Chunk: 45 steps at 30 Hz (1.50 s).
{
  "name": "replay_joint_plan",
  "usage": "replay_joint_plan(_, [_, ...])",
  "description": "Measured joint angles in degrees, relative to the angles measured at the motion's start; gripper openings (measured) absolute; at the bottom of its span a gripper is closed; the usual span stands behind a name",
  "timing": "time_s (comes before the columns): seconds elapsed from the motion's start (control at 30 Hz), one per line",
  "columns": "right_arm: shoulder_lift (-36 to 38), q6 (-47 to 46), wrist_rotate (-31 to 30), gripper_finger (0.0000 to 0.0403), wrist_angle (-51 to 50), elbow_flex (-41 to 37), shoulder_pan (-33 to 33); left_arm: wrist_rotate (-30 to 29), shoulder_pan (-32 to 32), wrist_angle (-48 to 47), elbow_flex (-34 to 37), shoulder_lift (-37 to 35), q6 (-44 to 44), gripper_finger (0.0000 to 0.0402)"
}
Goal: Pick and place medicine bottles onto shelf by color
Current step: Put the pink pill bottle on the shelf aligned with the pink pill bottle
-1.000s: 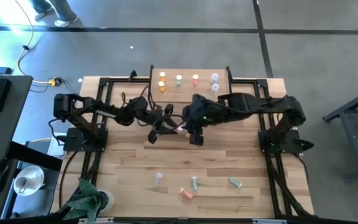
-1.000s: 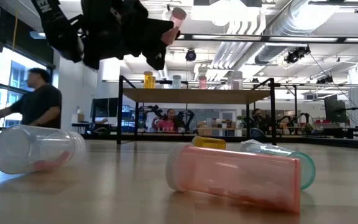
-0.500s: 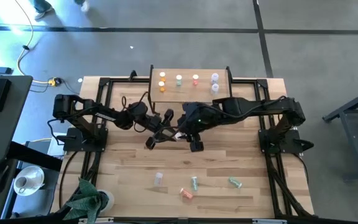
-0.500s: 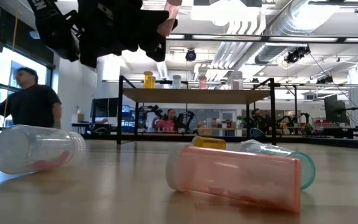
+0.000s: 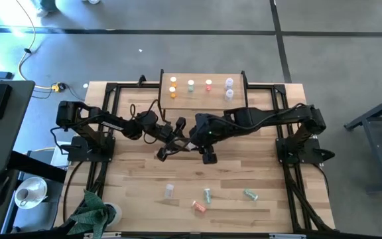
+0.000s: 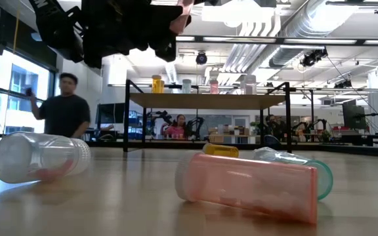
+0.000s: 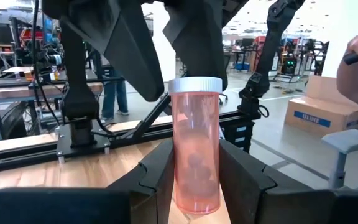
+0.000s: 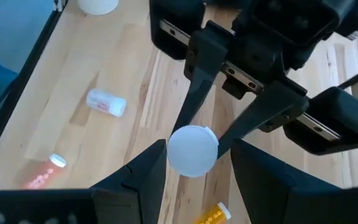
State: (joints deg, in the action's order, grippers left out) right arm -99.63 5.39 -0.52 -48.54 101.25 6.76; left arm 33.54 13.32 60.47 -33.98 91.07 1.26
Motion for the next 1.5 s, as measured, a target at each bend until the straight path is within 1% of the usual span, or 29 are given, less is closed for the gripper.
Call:
replay_joint_plan(0.13, [0.0, -0.4, -0.8, 0.017, 0.7, 0.0, 0.0, -3.4, -0.4, 0.2, 0.0, 0.0, 0.0, 0.0101])
replay_joint_plan(0.33, [0.0, -0.6, -0.8, 0.0148, 1.1, 0.0, 0.0, -5.1, -0.4, 0.9, 0.0, 0.0, 0.0, 0.0101])
replay_joint_plan(0.47, [0.0, -1.5, -1.0, 0.0138, 1.0, 0.0, 0.0, -5.4, -0.4, 2.9, 0.0, 0.0, 0.6, 0.0101])
replay_joint_plan(0.6, [0.0, -1.5, -2.7, 0.0138, 0.8, 0.0, 0.0, -5.5, -0.4, 2.9, 0.0, 0.0, 1.1, 0.0101])
replay_joint_plan(0.83, [0.0, -2.0, -2.9, 0.0136, 0.5, 0.0, 0.0, -5.5, -0.4, 2.9, 0.0, 0.0, 1.1, 0.0101])
replay_joint_plan(1.13, [0.0, -2.0, -2.9, 0.0095, 0.0, 0.0, 0.0, -5.8, -0.4, 2.8, 0.0, 0.0, 1.1, 0.0101])
replay_joint_plan(1.37, [0.0, -2.0, -2.7, 0.0106, 0.0, 0.0, 0.0, -6.0, -0.2, 2.8, 0.0, 0.0, 1.1, 0.0102])
replay_joint_plan(1.5, [0.0, -2.0, -2.7, 0.0103, -0.1, 0.1, 0.0, -6.4, -0.2, 2.8, 0.0, 0.0, 0.9, 0.0116])
